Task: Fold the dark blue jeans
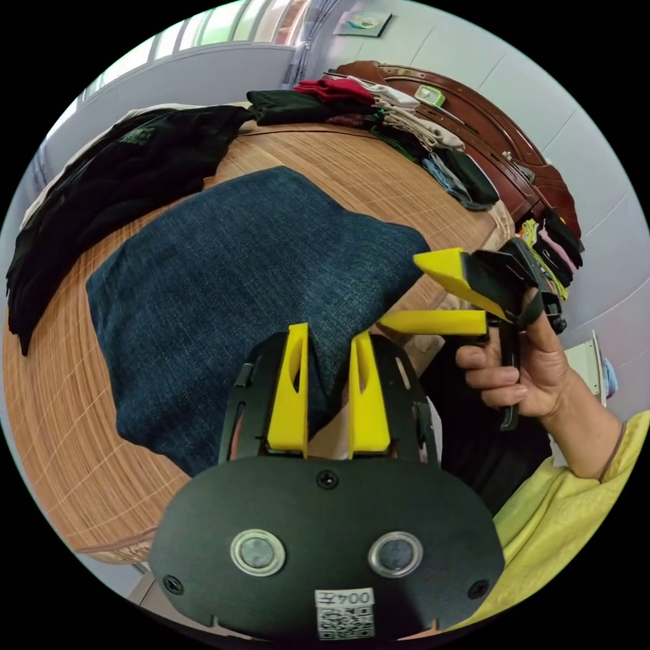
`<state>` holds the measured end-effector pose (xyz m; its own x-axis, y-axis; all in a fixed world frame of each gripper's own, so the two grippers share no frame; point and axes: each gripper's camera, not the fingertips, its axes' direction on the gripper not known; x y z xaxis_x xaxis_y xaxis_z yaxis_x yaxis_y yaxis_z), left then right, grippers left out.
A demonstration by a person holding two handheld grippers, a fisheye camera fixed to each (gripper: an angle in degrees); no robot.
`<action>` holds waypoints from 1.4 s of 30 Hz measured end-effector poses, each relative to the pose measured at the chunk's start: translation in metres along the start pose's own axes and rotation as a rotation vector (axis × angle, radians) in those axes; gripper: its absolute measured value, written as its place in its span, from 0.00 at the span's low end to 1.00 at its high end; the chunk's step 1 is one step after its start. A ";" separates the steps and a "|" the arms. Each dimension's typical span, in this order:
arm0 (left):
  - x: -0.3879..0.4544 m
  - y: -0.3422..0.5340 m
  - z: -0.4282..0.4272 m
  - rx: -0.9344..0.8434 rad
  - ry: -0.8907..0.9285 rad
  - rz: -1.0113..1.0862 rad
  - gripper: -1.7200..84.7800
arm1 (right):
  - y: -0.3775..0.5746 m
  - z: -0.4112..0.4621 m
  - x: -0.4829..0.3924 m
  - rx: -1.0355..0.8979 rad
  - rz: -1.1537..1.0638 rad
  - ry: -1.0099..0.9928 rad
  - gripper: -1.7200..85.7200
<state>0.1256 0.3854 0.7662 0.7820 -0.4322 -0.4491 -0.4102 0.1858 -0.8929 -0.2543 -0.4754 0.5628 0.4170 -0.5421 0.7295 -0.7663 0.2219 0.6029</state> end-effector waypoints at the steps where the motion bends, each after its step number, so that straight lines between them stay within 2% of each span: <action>1: -0.001 0.003 0.002 0.003 0.015 -0.001 0.12 | -0.002 0.004 0.001 0.000 0.013 0.001 0.32; 7: -0.003 0.023 0.007 0.027 0.038 -0.008 0.12 | -0.013 0.021 0.007 0.012 0.063 -0.022 0.30; 13: 0.009 0.045 0.010 0.046 0.020 0.027 0.12 | -0.015 0.040 -0.008 -0.004 0.022 0.095 0.27; 18: 0.005 0.056 0.011 0.060 0.051 0.022 0.12 | -0.014 0.044 -0.010 0.013 0.040 0.103 0.24; 30: 0.005 0.080 0.026 0.056 0.090 0.044 0.13 | -0.016 0.055 -0.032 0.006 0.034 0.288 0.12; 33: -0.001 0.085 0.021 0.066 0.139 0.023 0.14 | -0.016 0.054 -0.048 0.005 -0.022 0.324 0.10; 38: -0.020 0.107 0.002 0.178 0.331 -0.054 0.11 | -0.027 0.038 -0.079 -0.007 -0.139 0.392 0.10; 42: -0.021 0.122 -0.005 0.199 0.313 -0.079 0.11 | -0.035 0.010 -0.087 0.018 -0.169 0.413 0.10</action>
<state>0.0569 0.4132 0.6673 0.6134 -0.6951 -0.3749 -0.2317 0.2955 -0.9268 -0.2689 -0.4446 0.4754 0.6948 -0.1991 0.6911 -0.6773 0.1419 0.7219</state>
